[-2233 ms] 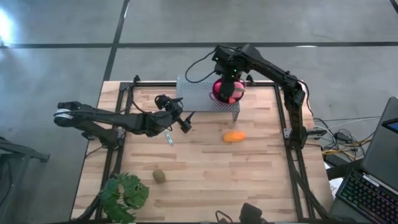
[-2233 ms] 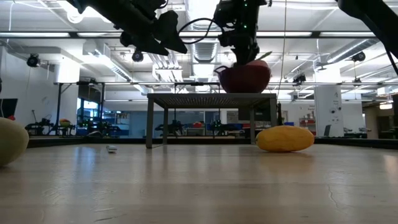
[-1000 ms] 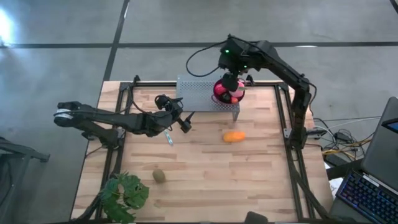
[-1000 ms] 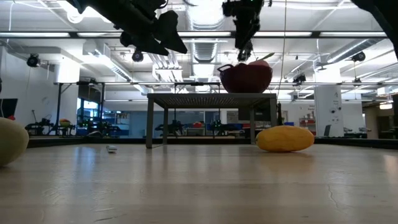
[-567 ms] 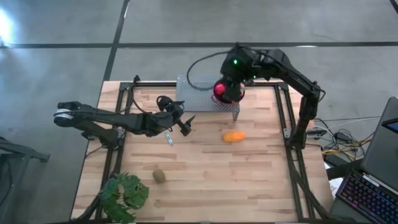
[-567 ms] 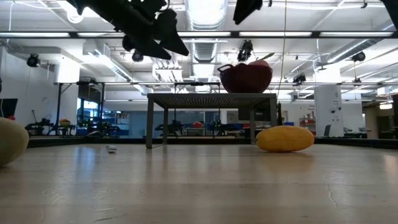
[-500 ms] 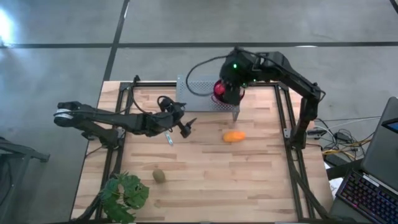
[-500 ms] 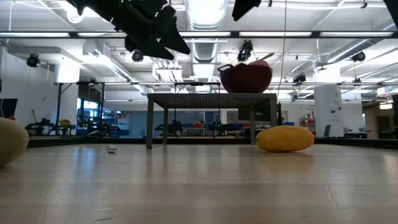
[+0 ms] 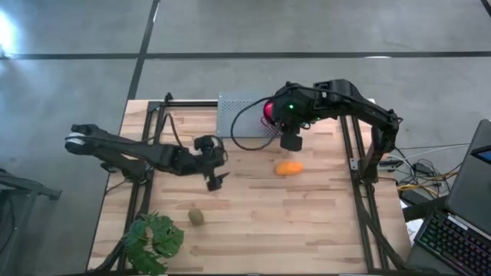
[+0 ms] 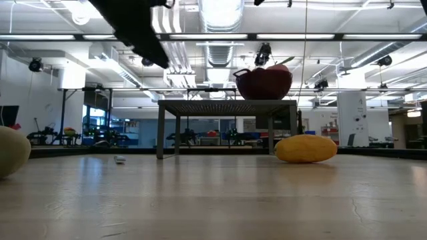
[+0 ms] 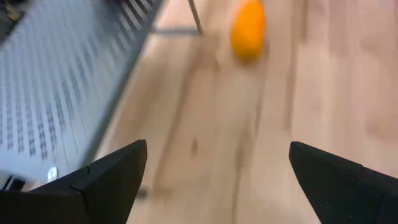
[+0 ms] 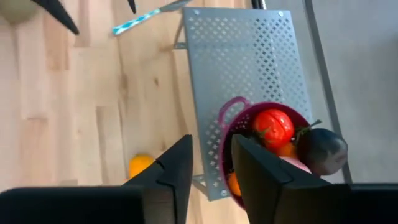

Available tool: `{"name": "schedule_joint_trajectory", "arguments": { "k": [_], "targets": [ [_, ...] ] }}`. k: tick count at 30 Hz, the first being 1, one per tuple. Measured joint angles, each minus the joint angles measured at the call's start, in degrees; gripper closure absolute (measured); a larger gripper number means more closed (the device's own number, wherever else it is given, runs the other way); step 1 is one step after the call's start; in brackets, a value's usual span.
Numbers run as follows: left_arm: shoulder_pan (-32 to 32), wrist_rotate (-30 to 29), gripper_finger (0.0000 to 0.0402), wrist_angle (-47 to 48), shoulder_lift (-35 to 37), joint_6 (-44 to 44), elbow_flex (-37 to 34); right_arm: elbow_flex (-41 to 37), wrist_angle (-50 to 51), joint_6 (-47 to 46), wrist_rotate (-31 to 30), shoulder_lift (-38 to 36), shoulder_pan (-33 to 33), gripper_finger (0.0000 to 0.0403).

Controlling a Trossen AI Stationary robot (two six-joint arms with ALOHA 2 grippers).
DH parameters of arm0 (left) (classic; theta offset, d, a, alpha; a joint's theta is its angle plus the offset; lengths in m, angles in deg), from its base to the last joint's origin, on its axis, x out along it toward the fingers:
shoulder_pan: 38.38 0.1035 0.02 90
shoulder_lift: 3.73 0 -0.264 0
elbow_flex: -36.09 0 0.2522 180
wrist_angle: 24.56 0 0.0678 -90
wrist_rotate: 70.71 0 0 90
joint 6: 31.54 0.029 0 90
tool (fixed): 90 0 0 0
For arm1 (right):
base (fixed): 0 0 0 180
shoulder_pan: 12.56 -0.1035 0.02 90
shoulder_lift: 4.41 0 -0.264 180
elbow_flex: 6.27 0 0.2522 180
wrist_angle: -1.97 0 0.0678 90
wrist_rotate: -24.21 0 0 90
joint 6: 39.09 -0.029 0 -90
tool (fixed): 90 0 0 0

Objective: Pick & Place Fruit
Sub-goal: Put the kiwi into the purple bowl on the shelf

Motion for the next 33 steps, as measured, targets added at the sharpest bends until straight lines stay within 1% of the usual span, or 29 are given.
{"name": "schedule_joint_trajectory", "arguments": {
  "k": [2,4,8,11,14,17,19,21,24,28,33],
  "targets": [
    [-2.5,0.0,0.0005,5.9,0.0,-1.0,1.9,0.0,0.0,-0.7,0.0,-0.3,-0.8,0.0305],
    [-5.0,0.0,0.0005,9.1,0.1,-2.2,2.8,0.0,0.0,-2.2,0.0,-0.3,-1.8,0.0315],
    [-8.8,-0.4,0.0005,9.1,0.1,-4.6,3.4,-1.1,0.0,-4.1,0.0,-0.3,-4.6,0.0334],
    [-9.9,-2.6,0.0005,9.4,0.1,-6.6,3.2,-3.5,0.0,-6.1,-0.1,-0.5,-7.3,0.0347],
    [-10.2,-3.0,0.0005,10.2,0.1,-7.0,3.2,-8.0,0.1,-8.7,-0.3,-1.1,-10.1,0.0358],
    [-10.6,-0.3,0.0005,14.0,0.1,-5.2,3.2,-12.9,0.0,-9.9,-0.7,-1.7,-12.8,0.0366],
    [-11.4,2.9,0.0005,17.5,0.2,-3.7,3.2,-16.2,-0.3,-10.6,-3.4,-2.0,-14.7,0.0370],
    [-12.4,5.8,0.0005,20.8,0.1,-3.5,3.2,-19.8,-0.5,-11.7,-7.7,-2.8,-16.4,0.0374],
    [-14.6,8.6,0.0005,23.6,0.1,-4.1,3.2,-25.3,-2.2,-13.6,-12.7,-5.0,-18.2,0.0374],
    [-17.8,10.4,0.0005,24.0,0.1,-4.0,3.2,-32.9,-6.1,-16.0,-13.9,-8.7,-18.7,0.0366],
    [-21.7,10.6,0.0005,23.4,-0.1,-4.6,3.2,-41.2,-12.2,-18.0,-14.1,-14.7,-18.7,0.0351]
  ]
}}
